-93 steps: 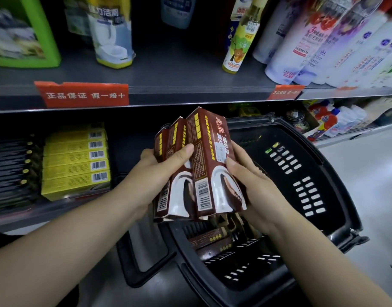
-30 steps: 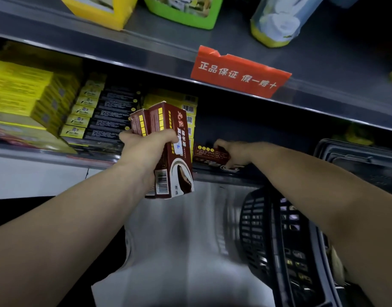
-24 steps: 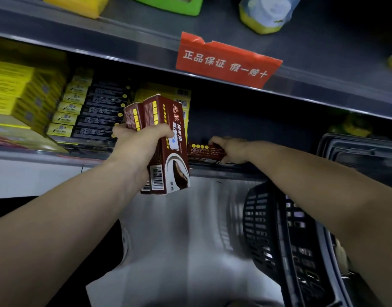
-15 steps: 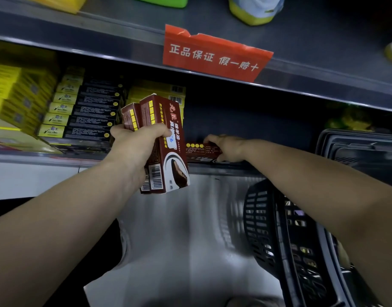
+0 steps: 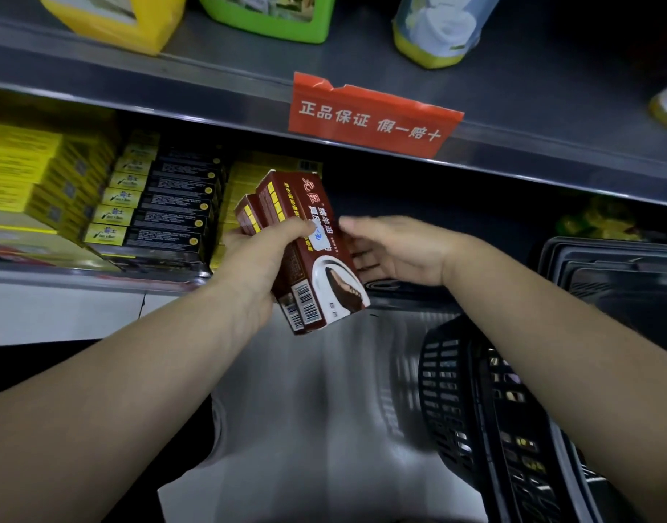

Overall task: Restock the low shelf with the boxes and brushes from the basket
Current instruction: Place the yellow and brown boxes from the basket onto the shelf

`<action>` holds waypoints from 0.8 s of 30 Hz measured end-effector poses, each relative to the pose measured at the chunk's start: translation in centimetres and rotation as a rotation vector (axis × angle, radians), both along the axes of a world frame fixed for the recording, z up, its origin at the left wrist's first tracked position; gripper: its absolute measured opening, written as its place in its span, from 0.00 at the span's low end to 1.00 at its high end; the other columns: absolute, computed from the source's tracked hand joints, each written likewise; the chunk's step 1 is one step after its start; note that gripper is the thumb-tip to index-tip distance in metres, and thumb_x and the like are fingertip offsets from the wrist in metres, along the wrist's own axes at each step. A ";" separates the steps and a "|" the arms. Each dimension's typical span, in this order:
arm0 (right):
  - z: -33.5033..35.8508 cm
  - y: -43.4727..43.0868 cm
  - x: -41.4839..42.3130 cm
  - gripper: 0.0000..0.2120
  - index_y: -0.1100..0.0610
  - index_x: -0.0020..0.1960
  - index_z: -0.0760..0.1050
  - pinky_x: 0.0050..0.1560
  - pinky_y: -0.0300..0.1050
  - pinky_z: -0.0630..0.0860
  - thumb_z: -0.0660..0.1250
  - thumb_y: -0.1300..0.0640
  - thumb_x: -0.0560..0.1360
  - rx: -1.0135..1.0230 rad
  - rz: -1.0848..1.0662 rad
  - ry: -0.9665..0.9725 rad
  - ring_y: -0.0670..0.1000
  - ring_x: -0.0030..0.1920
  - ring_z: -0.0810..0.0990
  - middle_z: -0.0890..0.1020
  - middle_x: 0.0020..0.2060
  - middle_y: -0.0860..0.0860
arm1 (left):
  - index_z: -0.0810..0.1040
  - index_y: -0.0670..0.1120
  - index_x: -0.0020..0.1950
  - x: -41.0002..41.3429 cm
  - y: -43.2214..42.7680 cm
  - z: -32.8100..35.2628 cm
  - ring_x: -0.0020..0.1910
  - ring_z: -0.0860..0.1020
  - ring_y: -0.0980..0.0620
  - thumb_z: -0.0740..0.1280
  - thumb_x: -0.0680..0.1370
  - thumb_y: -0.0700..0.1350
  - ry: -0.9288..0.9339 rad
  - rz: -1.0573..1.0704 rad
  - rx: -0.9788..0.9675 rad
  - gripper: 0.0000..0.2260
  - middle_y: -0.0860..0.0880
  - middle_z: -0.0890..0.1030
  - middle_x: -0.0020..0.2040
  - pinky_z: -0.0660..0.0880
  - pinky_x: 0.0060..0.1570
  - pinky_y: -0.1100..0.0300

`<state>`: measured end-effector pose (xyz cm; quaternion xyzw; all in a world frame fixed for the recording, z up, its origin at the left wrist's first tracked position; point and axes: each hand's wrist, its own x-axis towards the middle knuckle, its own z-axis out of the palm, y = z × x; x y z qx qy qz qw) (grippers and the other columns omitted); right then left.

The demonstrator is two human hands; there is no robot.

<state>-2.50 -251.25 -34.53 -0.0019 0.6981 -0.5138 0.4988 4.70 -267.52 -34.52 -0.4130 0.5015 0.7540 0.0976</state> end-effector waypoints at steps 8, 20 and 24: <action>0.7 1.3 0.9 0.19 0.58 0.58 0.74 0.51 0.47 0.79 0.69 0.53 0.69 -0.038 -0.161 0.002 0.51 0.48 0.82 0.83 0.51 0.54 | 0.70 0.48 0.56 0.3 0.5 -0.7 0.31 0.80 0.52 0.61 0.80 0.53 -0.047 0.068 -0.089 0.11 0.50 0.81 0.39 0.74 0.24 0.63; -5.2 4.5 -5.0 0.21 0.44 0.62 0.65 0.63 0.57 0.64 0.69 0.48 0.73 0.933 0.394 0.664 0.59 0.63 0.65 0.70 0.61 0.54 | 0.66 0.47 0.59 0.0 0.0 -1.5 0.31 0.78 0.55 0.62 0.80 0.48 0.018 0.094 -0.190 0.11 0.51 0.78 0.39 0.70 0.19 0.67; -8.1 4.4 -5.1 0.18 0.43 0.63 0.64 0.60 0.52 0.66 0.66 0.51 0.76 0.811 0.430 0.543 0.57 0.64 0.65 0.69 0.63 0.55 | 0.66 0.46 0.62 -0.3 -0.1 -1.4 0.34 0.79 0.54 0.62 0.80 0.49 0.038 0.099 -0.192 0.13 0.51 0.79 0.40 0.72 0.25 0.64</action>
